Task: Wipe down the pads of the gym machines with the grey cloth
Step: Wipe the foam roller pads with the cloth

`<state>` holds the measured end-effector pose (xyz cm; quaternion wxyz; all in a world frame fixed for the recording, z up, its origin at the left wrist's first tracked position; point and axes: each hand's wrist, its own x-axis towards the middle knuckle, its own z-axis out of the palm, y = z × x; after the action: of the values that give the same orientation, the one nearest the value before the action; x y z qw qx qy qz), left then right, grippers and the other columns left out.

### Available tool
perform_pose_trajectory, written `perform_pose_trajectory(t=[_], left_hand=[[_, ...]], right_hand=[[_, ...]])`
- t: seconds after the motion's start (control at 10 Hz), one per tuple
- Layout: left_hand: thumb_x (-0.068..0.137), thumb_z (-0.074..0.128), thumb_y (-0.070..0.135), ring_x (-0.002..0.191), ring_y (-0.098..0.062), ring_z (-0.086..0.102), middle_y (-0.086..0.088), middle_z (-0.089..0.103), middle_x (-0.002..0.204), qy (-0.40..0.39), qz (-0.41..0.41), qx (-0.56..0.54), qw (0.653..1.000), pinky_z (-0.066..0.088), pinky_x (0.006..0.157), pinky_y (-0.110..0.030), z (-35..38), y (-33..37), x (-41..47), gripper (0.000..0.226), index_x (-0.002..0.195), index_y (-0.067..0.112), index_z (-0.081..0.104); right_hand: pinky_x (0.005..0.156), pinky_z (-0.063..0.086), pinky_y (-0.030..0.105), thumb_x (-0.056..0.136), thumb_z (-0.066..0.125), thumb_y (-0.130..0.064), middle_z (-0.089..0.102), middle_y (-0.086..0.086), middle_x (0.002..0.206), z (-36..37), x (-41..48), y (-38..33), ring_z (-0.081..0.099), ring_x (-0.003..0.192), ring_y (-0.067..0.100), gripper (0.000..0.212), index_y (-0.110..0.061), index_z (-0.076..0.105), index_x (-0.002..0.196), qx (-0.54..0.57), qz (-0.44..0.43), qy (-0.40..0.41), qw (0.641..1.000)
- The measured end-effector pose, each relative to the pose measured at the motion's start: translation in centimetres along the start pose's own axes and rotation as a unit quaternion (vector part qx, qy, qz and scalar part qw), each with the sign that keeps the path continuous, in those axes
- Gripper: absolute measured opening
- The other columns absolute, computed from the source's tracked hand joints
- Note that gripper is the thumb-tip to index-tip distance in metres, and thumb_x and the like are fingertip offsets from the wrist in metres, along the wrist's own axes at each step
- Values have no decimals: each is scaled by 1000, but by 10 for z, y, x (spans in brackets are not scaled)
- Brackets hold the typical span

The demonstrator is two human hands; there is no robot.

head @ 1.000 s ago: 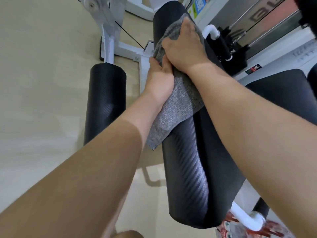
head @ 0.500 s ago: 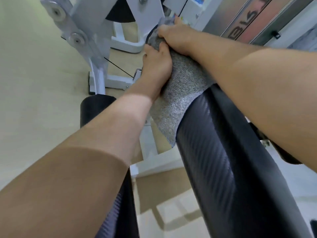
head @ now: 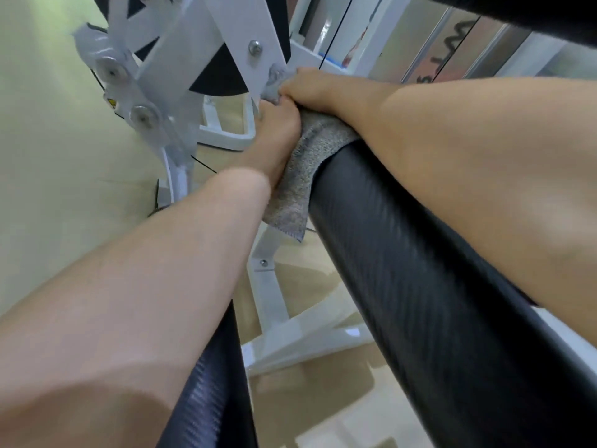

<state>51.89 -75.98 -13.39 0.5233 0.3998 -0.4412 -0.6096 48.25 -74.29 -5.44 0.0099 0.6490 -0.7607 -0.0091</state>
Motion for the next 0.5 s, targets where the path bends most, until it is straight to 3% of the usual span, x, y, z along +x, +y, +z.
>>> perform_pose_trajectory(t=[0.1, 0.2, 0.3, 0.4, 0.5], left_hand=[[100, 29, 37, 133, -30, 41, -16, 40, 149, 1, -31, 7, 999, 31, 106, -31, 1, 0, -76, 53, 143, 5, 31], [82, 32, 57, 138, -30, 35, -10, 27, 157, -37, -44, -31, 998, 30, 113, -47, 4, -9, -134, 82, 153, 22, 10], [97, 31, 51, 148, -22, 16, -4, 7, 163, -56, -13, 3, 998, 19, 119, -43, 4, -16, -191, 72, 154, 21, -1], [101, 27, 44, 150, -18, 4, -2, -6, 163, -74, 30, 45, 996, 9, 121, -38, -2, -17, -251, 66, 154, 20, -4], [102, 27, 40, 148, -11, -10, -2, -17, 162, -131, 39, 54, 989, -1, 111, -19, -9, -19, -300, 64, 153, 23, -9]], right_hand=[[97, 32, 28, 101, 33, -17, 42, 19, 145, -3, -54, 2, 40, 133, 30, 42, -2, 39, 140, 8, 26, -5, 1000], [89, 30, 25, 102, 31, -18, 43, 18, 145, -8, -122, 9, 41, 131, 30, 43, -2, 36, 142, 1, 43, -29, 999], [106, 23, 24, 102, 30, -27, 26, 14, 156, -9, -180, 21, 27, 141, 23, 51, -6, 22, 148, 16, 45, -37, 998], [116, 14, 31, 102, 28, -35, 18, 9, 159, -5, -238, 30, 17, 146, 22, 56, -13, 13, 152, 34, 48, -37, 998], [116, 8, 27, 102, 26, -40, 5, -1, 162, -5, -294, 28, 8, 148, 16, 61, -22, 1, 154, 37, 72, -45, 996]])
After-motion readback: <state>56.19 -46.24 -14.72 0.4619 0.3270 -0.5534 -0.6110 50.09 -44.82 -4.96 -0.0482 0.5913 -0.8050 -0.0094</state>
